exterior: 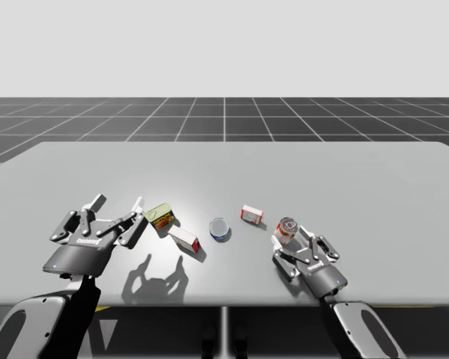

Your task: Lift the red soup can off the table.

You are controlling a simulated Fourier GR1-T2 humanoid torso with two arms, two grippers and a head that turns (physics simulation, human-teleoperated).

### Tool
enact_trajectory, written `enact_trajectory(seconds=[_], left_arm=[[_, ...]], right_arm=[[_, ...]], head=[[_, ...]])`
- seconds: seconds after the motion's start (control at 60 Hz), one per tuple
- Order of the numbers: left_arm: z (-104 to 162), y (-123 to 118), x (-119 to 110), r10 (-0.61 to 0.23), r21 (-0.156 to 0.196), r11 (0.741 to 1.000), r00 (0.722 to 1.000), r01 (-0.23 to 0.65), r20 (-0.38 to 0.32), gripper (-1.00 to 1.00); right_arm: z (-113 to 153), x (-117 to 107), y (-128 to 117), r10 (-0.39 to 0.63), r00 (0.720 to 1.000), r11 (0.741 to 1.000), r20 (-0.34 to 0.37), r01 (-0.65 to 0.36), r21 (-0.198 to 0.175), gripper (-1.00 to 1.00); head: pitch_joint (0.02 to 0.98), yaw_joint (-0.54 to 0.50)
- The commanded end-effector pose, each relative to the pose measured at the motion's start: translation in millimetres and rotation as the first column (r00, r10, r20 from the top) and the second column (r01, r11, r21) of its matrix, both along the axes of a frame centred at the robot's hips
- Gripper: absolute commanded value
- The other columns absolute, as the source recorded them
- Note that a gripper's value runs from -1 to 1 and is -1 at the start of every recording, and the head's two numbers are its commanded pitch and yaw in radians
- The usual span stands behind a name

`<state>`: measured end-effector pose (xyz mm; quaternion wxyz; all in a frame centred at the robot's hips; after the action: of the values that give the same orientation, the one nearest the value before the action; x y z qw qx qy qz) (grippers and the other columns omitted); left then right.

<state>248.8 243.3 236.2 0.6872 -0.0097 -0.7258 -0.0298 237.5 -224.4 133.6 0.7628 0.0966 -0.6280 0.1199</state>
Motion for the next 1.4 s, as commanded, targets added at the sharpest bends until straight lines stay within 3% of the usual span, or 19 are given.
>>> enact_trajectory(seconds=[0.017, 0.117, 0.183, 0.267, 0.283, 0.3, 0.317, 0.333, 0.367, 0.517, 0.733, 0.967, 1.05, 1.4], left_arm=[[0.4, 0.8, -0.3, 0.002, -0.001, 1.000, 1.000, -0.002, 0.001, -1.00], [0.6, 1.5, 0.2, 0.002, -0.001, 1.000, 1.000, -0.002, 0.001, -1.00], [0.6, 1.5, 0.4, 0.001, -0.001, 1.000, 1.000, -0.001, 0.000, -1.00], [0.4, 1.4, 0.5, 0.000, 0.000, 1.000, 1.000, 0.000, -0.001, -1.00], [0.4, 1.4, 0.6, 0.000, 0.001, 1.000, 1.000, 0.000, -0.001, -1.00], [0.4, 1.4, 0.6, 0.000, 0.001, 1.000, 1.000, 0.000, -0.001, -1.00], [0.3, 1.4, 0.7, 0.000, 0.002, 1.000, 1.000, 0.000, -0.001, -1.00], [0.3, 1.3, 0.7, 0.000, 0.002, 1.000, 1.000, 0.000, -0.001, -1.00], [0.2, 1.2, 0.8, 0.000, 0.003, 1.000, 1.000, 0.000, -0.001, -1.00], [-0.2, 0.8, 0.9, -0.001, 0.005, 1.000, 1.000, 0.001, -0.002, -1.00], [-0.9, 0.0, 0.7, -0.001, 0.008, 1.000, 1.000, 0.001, -0.003, -1.00], [-1.3, -0.1, 0.4, 0.000, 0.008, 1.000, 1.000, 0.000, -0.005, -1.00], [-1.3, 0.1, 0.3, 0.000, 0.007, 1.000, 1.000, 0.000, -0.005, -1.00], [-1.1, 1.5, 1.2, 0.003, 0.010, 1.000, 1.000, -0.003, -0.007, -1.00]], right_arm=[[-6.2, 16.2, 5.6, -0.012, 1.000, 1.000, -0.007, 0.012, -0.002, -1.00], [-9.8, 23.7, 7.7, -0.019, 1.000, 1.000, -0.011, 0.019, -0.001, -1.00], [-13.4, 26.2, 8.7, -0.018, 0.999, 1.000, -0.042, 0.019, 0.020, -1.00], [-17.6, 25.9, 6.7, 0.012, 0.998, 1.000, -0.064, -0.012, 0.011, -1.00], [-18.4, 25.6, 6.4, 0.003, 0.998, 1.000, -0.056, -0.002, 0.008, -0.85], [-20.2, 25.2, 5.8, -0.009, 0.999, 1.000, -0.043, 0.009, -0.002, -0.26], [-21.5, 25.2, 5.4, -0.015, 0.999, 1.000, -0.034, 0.014, -0.009, 0.09], [-22.9, 24.7, 4.4, -0.007, 0.999, 1.000, -0.035, 0.006, -0.025, 0.94], [-24.2, 24.4, 2.9, -0.013, 0.999, 1.000, -0.042, 0.013, -0.004, 1.00], [-30.4, 22.5, -0.1, -0.023, 0.998, 1.000, -0.050, 0.022, -0.007, 1.00], [-34.2, 21.9, -1.1, -0.025, 0.999, 1.000, -0.047, 0.025, -0.013, 1.00], [-29.7, 21.8, -1.8, -0.037, 0.999, 0.999, -0.019, 0.037, -0.007, 1.00], [-12.9, 21.6, -2.0, -0.047, 0.999, 0.999, 0.017, 0.047, 0.016, 1.00], [59.6, 16.3, 1.8, -0.056, 0.981, 0.998, 0.188, 0.053, 0.022, 1.00]], head=[[0.819, -0.30], [0.816, -0.30], [0.811, -0.30], [0.803, -0.30], [0.802, -0.30], [0.799, -0.30], [0.798, -0.30], [0.794, -0.30], [0.787, -0.30], [0.702, -0.31], [0.479, -0.32], [0.405, -0.34], [0.402, -0.34], [0.410, -0.34]])
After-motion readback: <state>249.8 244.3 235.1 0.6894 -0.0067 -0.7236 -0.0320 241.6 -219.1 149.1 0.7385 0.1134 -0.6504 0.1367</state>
